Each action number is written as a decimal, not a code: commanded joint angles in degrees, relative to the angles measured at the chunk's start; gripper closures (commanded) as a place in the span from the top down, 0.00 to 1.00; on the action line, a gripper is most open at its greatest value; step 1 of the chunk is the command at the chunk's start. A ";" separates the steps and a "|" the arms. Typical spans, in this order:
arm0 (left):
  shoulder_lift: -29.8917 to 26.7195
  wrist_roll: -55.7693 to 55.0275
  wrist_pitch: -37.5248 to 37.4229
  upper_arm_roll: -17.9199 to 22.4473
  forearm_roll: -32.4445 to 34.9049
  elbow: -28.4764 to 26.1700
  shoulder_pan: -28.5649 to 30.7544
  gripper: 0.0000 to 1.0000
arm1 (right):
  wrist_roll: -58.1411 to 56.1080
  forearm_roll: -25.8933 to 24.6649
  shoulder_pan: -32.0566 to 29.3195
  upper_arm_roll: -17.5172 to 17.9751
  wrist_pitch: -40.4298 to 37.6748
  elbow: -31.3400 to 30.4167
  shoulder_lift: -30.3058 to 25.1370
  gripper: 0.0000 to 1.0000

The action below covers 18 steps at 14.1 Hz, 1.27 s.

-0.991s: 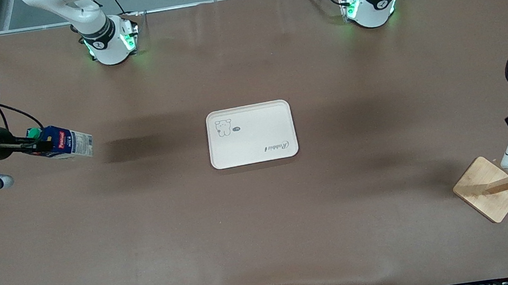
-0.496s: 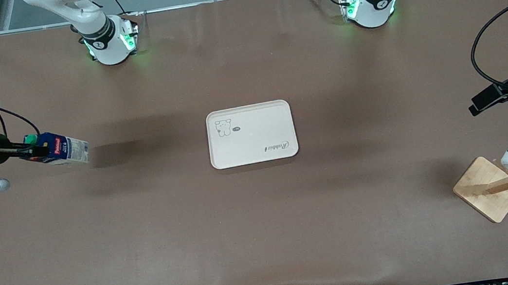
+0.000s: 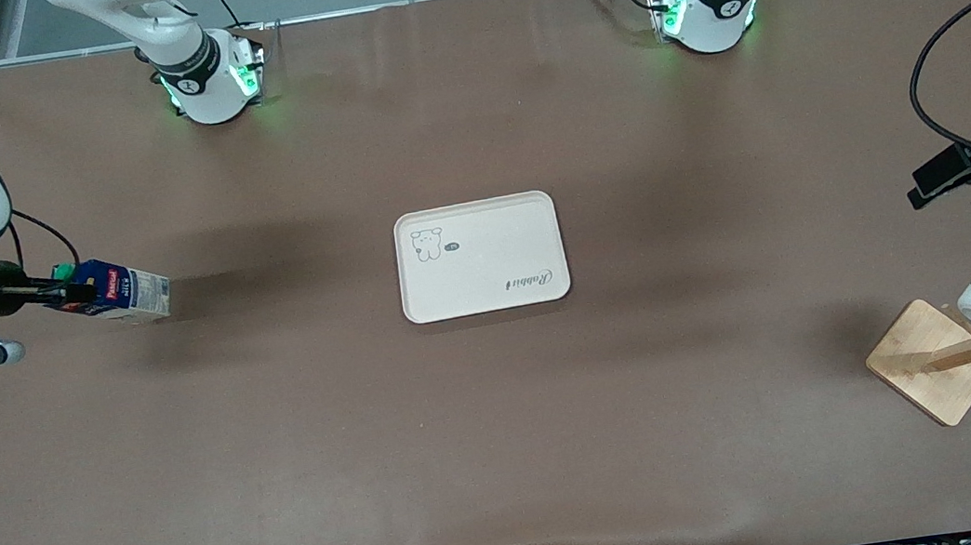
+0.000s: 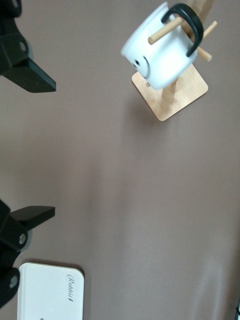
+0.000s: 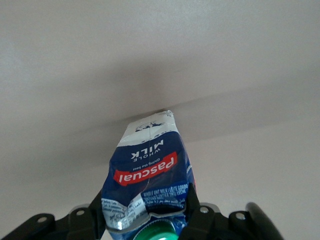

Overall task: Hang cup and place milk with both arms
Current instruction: 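Release the mug and raise the left gripper while the right gripper carries the milk, then lower the milk carton upright onto the table with the right gripper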

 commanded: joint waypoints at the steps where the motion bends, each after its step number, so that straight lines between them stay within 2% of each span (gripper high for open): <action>1: -4.02 0.52 -4.25 2.50 1.41 -1.28 -2.58 1.00 | 0.31 -0.65 -1.05 1.05 2.51 -4.28 -2.36 0.00; 4: -6.21 1.05 -5.15 2.59 0.53 -3.20 -2.32 1.00 | 1.28 -0.04 -1.05 1.14 2.77 -5.69 -2.09 0.00; 6: -8.41 0.26 -4.80 2.85 0.44 -5.57 -4.50 1.00 | 1.28 0.05 -1.05 1.14 2.60 -5.69 -1.92 0.03; 7: -9.38 0.26 -4.62 3.47 0.44 -6.80 -4.95 1.00 | 1.37 0.05 -0.96 1.23 2.42 -5.69 -1.92 0.25; 9: -11.31 0.26 -4.53 5.57 0.35 -8.65 -6.44 1.00 | 1.37 0.23 -1.05 1.23 2.33 -5.69 -1.74 0.60; 12: -13.77 1.49 -2.78 12.50 0.35 -10.59 -13.10 1.00 | 1.37 0.32 -0.96 1.23 2.07 -5.60 -1.48 0.90; 13: -14.30 1.49 -1.99 15.31 0.35 -11.20 -15.92 1.00 | 1.37 0.32 -0.96 1.23 2.07 -5.60 -1.39 0.94; 14: -15.26 1.49 -0.68 16.12 0.35 -12.60 -16.64 1.00 | 1.28 0.32 -0.96 1.23 2.07 -5.60 -1.39 0.97; 16: -17.46 1.49 1.96 16.13 0.44 -16.38 -16.47 1.00 | 1.28 0.32 -0.96 1.23 1.98 -5.51 -1.39 0.98; 18: -17.47 1.58 1.62 16.13 0.44 -16.40 -16.30 1.00 | 1.37 0.32 -0.96 1.23 1.02 -5.08 -1.39 1.00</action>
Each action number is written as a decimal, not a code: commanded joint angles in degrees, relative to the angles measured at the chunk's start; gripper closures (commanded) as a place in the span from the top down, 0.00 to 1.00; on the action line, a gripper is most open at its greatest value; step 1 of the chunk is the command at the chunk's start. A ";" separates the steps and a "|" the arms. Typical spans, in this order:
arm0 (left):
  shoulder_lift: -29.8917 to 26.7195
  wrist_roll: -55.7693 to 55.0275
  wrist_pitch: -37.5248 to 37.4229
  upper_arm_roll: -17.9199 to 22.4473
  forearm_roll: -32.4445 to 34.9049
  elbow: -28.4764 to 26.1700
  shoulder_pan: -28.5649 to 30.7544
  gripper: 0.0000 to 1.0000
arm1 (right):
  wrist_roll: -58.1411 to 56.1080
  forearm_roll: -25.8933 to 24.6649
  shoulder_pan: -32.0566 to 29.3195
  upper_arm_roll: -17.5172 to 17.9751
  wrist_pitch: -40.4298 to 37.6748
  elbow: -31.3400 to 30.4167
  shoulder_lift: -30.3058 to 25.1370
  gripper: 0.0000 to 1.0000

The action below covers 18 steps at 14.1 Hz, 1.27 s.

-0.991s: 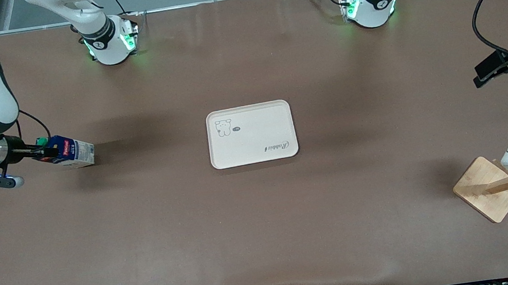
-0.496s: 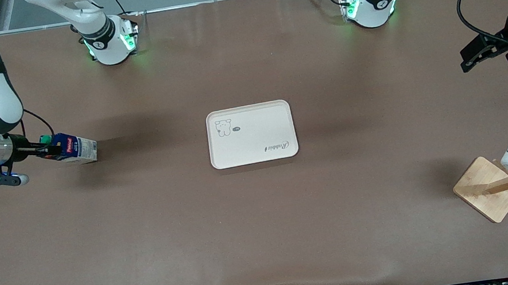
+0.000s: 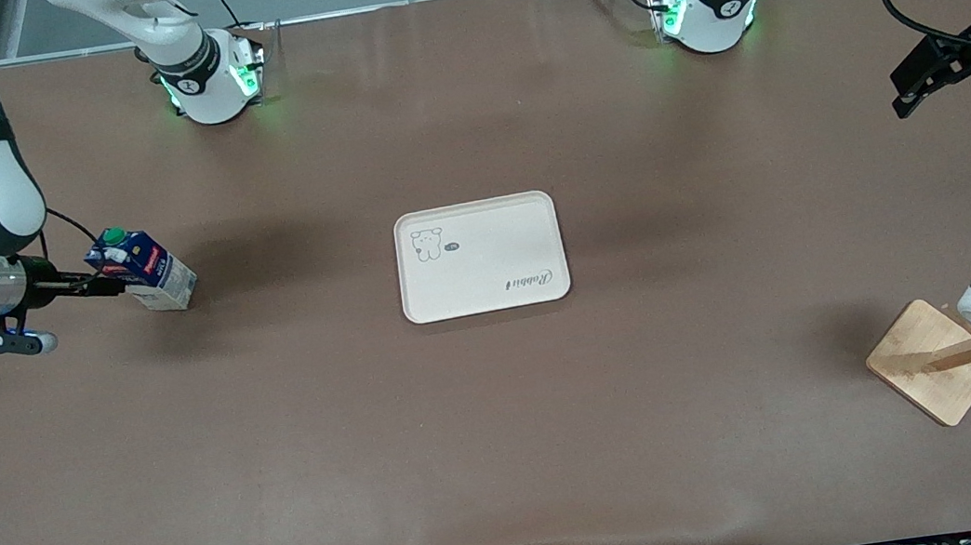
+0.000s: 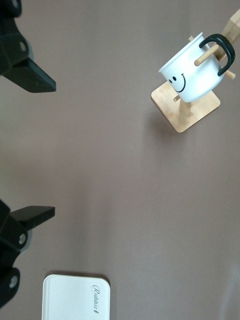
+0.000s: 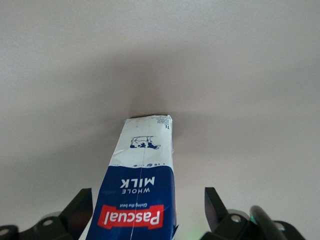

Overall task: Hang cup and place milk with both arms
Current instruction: 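Lower the milk carton upright onto the table with the right gripper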

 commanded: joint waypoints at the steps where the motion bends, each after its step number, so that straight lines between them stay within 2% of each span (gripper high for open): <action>1: -2.27 0.76 0.93 0.81 0.07 -2.77 -0.46 1.00 | 0.75 0.21 -0.96 0.94 -1.13 -0.46 -1.47 1.00; 8: -2.00 0.41 -1.45 0.99 0.25 -0.58 -0.29 1.00 | 0.75 0.21 -0.52 1.03 -5.77 3.92 -1.47 1.00; 12: -2.09 0.76 -3.64 1.07 0.16 -0.66 -0.20 1.00 | -0.48 -0.05 -0.52 1.03 -13.58 12.61 -1.29 1.00; 14: -2.00 0.76 -3.73 1.07 0.07 -0.75 -0.20 1.00 | -0.48 -1.01 -0.35 1.03 -20.53 17.35 0.71 1.00; 15: -2.00 0.76 -3.91 1.07 0.07 -0.67 -0.11 1.00 | -0.48 -1.28 -0.26 1.11 -21.16 19.82 1.16 1.00; 16: -2.09 0.94 -4.00 1.07 0.07 -0.66 -0.02 1.00 | -0.57 -1.28 -0.52 1.11 -21.60 23.41 1.69 1.00; 18: -1.92 2.25 -4.35 1.60 0.25 -0.40 0.50 1.00 | -0.48 -1.11 -0.70 1.11 -28.25 31.93 3.36 1.00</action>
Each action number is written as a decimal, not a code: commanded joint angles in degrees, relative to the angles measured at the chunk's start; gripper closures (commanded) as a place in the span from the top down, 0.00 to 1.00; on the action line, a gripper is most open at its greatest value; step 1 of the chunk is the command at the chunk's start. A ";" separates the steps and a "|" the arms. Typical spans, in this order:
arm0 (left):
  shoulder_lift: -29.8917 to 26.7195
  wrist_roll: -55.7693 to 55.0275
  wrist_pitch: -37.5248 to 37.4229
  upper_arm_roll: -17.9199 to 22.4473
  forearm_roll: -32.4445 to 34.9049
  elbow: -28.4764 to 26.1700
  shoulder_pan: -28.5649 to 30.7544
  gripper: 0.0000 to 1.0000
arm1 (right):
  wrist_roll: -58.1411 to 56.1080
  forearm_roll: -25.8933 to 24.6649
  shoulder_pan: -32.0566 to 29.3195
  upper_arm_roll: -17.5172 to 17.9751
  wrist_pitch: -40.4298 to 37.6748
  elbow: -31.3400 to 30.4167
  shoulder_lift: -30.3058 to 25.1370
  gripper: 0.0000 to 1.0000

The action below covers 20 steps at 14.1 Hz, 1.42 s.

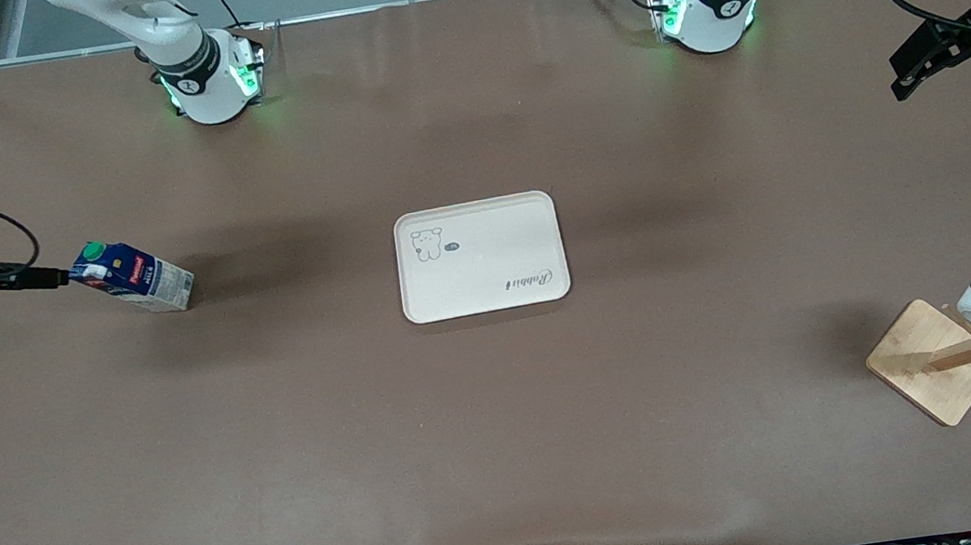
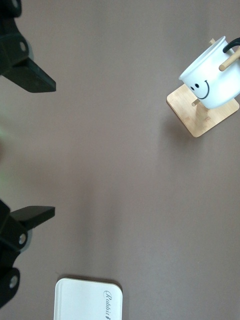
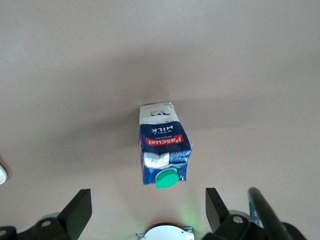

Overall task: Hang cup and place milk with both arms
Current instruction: 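Open the right gripper and draw it back from the milk carton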

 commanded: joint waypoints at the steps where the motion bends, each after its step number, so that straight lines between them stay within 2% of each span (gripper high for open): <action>1: -0.34 1.86 -1.06 0.77 0.07 0.46 0.94 1.00 | -0.30 -0.86 -0.55 0.57 -9.19 14.02 3.82 1.00; 4: -0.25 1.86 -1.15 0.77 -0.02 0.64 1.03 1.00 | -0.39 -0.86 -0.11 0.83 -16.24 25.19 3.56 1.00; 6: -0.86 2.38 -1.50 0.77 -0.02 0.37 1.38 1.00 | -0.39 -0.42 2.51 1.00 -16.52 27.42 2.95 1.00; 9: -1.82 4.85 -1.94 0.77 -1.33 -0.15 1.73 1.00 | 0.40 -0.95 5.25 0.65 -15.82 24.19 -1.96 1.00; 12: -2.71 4.85 -1.94 0.68 -3.53 -0.94 3.22 1.00 | 0.14 -0.95 4.46 0.39 -8.89 12.69 -10.74 1.00; 14: -3.50 3.97 -2.55 0.24 -2.84 -1.30 3.14 1.00 | 0.14 -1.56 4.55 0.56 -9.31 10.73 -14.70 1.00; 15: -3.67 4.06 -2.55 0.06 -2.74 -1.30 3.14 1.00 | 0.23 -1.65 4.37 0.39 -9.40 10.46 -15.77 1.00; 20: -4.55 4.06 -2.47 -0.55 -1.34 -3.05 3.14 1.00 | -0.30 -2.70 4.37 0.39 -8.61 11.60 -14.29 1.00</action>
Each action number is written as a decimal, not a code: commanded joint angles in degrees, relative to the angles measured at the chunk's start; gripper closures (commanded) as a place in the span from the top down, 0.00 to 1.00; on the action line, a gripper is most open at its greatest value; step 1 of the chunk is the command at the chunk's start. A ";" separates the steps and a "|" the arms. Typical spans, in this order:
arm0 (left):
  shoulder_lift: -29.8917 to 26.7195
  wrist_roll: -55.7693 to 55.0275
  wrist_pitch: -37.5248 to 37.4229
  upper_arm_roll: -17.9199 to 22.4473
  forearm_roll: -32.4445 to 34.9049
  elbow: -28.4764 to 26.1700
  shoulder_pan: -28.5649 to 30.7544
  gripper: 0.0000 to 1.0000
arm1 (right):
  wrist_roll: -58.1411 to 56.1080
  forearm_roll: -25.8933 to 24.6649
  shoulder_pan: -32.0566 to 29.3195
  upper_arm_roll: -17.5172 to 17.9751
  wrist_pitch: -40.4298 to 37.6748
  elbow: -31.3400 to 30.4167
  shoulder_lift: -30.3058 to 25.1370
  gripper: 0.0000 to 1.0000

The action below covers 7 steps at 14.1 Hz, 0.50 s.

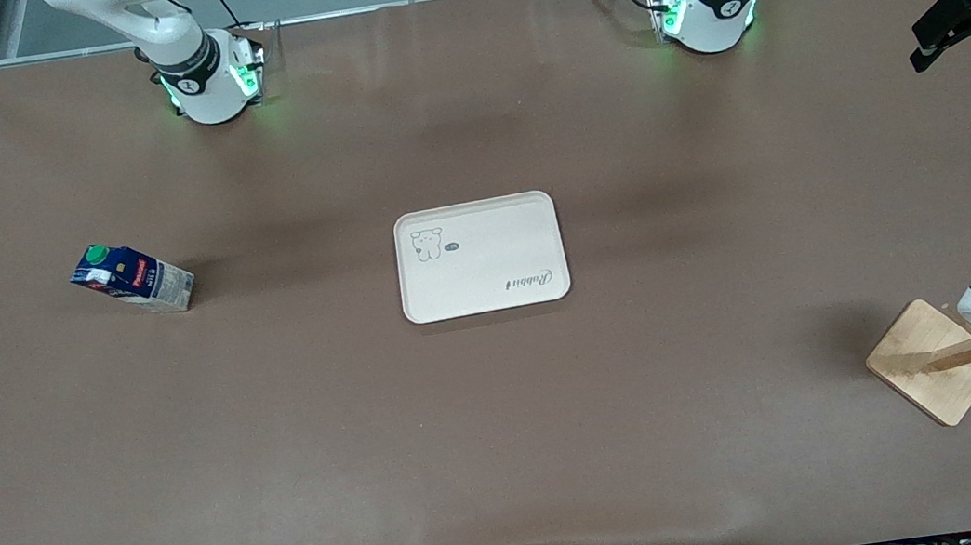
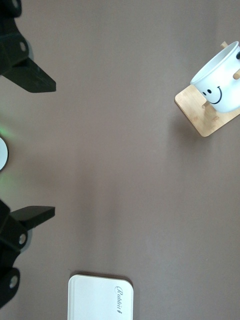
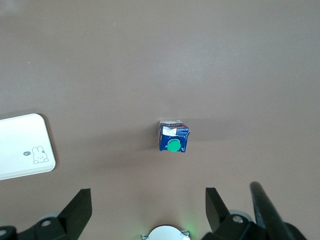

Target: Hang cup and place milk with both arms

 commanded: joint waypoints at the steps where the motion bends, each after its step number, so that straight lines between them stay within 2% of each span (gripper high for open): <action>1: -1.79 0.62 -0.02 -0.97 0.90 -2.00 0.56 1.00 | -0.50 -3.01 -0.24 0.43 1.80 -0.76 0.46 1.00; 7: -1.97 -3.76 -1.24 -4.03 3.35 -1.65 0.56 1.00 | -1.11 -3.37 1.08 0.70 2.24 -0.49 0.81 1.00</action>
